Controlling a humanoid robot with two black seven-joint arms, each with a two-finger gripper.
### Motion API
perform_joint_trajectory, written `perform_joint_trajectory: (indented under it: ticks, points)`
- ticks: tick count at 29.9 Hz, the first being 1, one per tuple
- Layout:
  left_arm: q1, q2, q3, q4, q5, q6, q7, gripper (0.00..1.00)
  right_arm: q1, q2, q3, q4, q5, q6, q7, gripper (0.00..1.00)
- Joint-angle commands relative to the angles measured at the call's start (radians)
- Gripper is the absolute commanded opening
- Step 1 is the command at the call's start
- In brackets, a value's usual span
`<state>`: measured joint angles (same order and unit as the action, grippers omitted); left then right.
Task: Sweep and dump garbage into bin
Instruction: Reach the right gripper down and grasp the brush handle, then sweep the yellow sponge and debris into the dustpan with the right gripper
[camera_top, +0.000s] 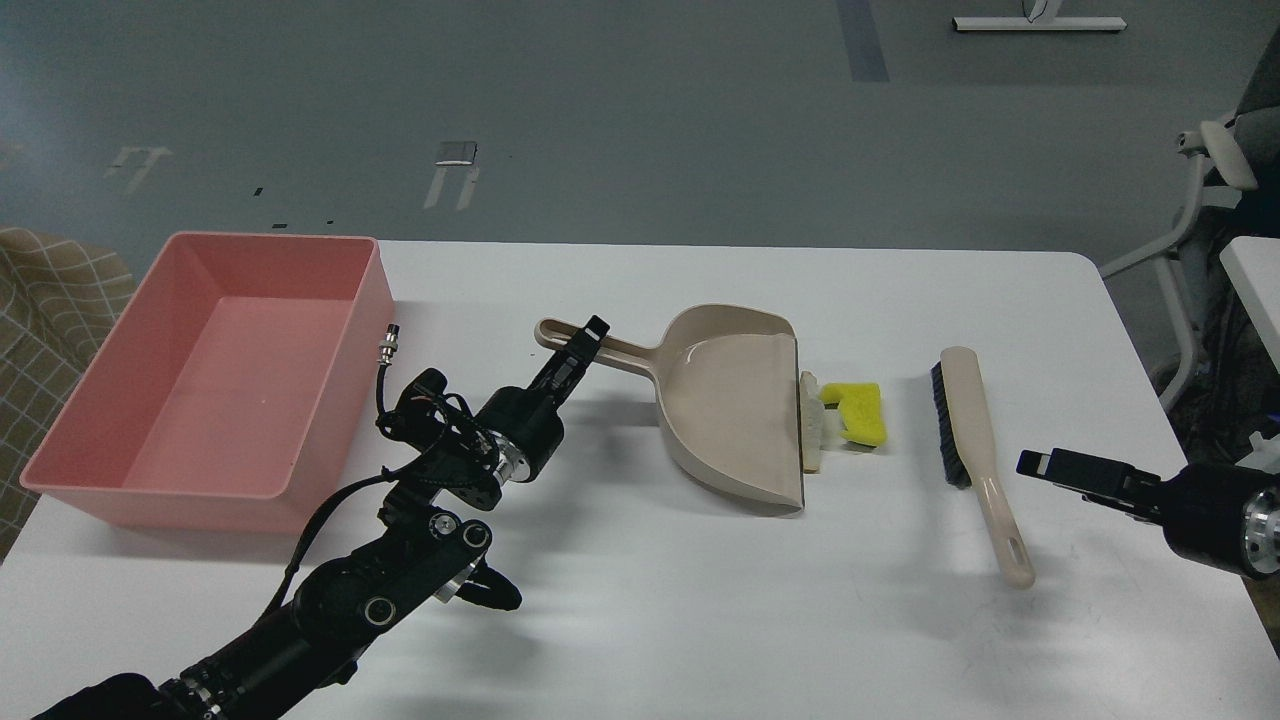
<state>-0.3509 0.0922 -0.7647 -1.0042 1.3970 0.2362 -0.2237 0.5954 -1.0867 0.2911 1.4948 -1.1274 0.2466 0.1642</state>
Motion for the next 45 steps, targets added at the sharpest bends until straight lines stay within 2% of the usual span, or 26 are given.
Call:
perform_joint_trajectory:
  ticks: [1,11,14,22,24,26,27,32,36,39,40,41,43,45]
  points:
    - [0.001,0.0,-0.001,-0.001,0.0,0.0,0.0,0.0,-0.002,0.019,-0.003,0.03,-0.002,0.0,-0.006,1.0]
    - [-0.002,0.0,-0.001,-0.001,-0.001,0.0,0.0,0.0,0.004,0.044,-0.036,0.028,-0.106,0.0,-0.032,1.0]
    - [-0.003,0.003,-0.001,-0.001,-0.001,0.0,0.0,0.0,0.004,0.056,-0.036,0.025,-0.124,0.0,-0.051,0.97]
    - [-0.003,0.001,0.001,-0.005,0.0,-0.001,-0.002,0.0,0.0,0.099,-0.038,0.025,-0.137,0.0,-0.055,0.88]
    - [-0.003,0.009,0.001,-0.01,-0.001,-0.001,-0.002,0.0,-0.002,0.099,-0.038,0.027,-0.155,0.0,-0.058,0.71]
    - [-0.005,0.011,0.001,-0.01,-0.001,-0.001,-0.002,0.0,-0.002,0.099,-0.038,0.027,-0.163,0.0,-0.06,0.65]
    - [-0.003,0.011,0.001,-0.01,-0.001,-0.001,-0.002,0.0,-0.003,0.099,-0.038,0.027,-0.167,0.0,-0.061,0.57]
    - [-0.003,0.004,0.001,-0.011,-0.001,-0.001,-0.002,0.0,0.0,0.099,-0.038,0.03,-0.167,0.0,-0.089,0.42]
    - [-0.003,0.003,0.001,-0.011,0.0,0.0,-0.002,0.0,0.0,0.099,-0.038,0.031,-0.166,-0.001,-0.141,0.33]
    - [-0.003,0.004,0.001,-0.011,0.0,0.0,-0.002,0.0,-0.006,0.091,-0.041,0.053,-0.161,-0.001,-0.167,0.09]
    - [-0.003,0.004,0.001,-0.011,0.0,0.0,-0.002,0.0,-0.012,0.088,-0.044,0.064,-0.163,-0.001,-0.193,0.0]
    - [-0.003,0.004,0.001,-0.013,0.0,0.0,-0.002,0.0,-0.014,0.087,-0.047,0.073,-0.161,-0.001,-0.227,0.0]
    - [-0.003,0.009,0.001,-0.013,0.0,0.0,-0.002,0.0,-0.016,0.083,-0.047,0.082,-0.161,-0.001,-0.253,0.0]
    - [-0.003,0.009,0.001,-0.013,0.0,0.0,-0.002,0.0,-0.016,0.079,-0.046,0.084,-0.16,-0.003,-0.259,0.0]
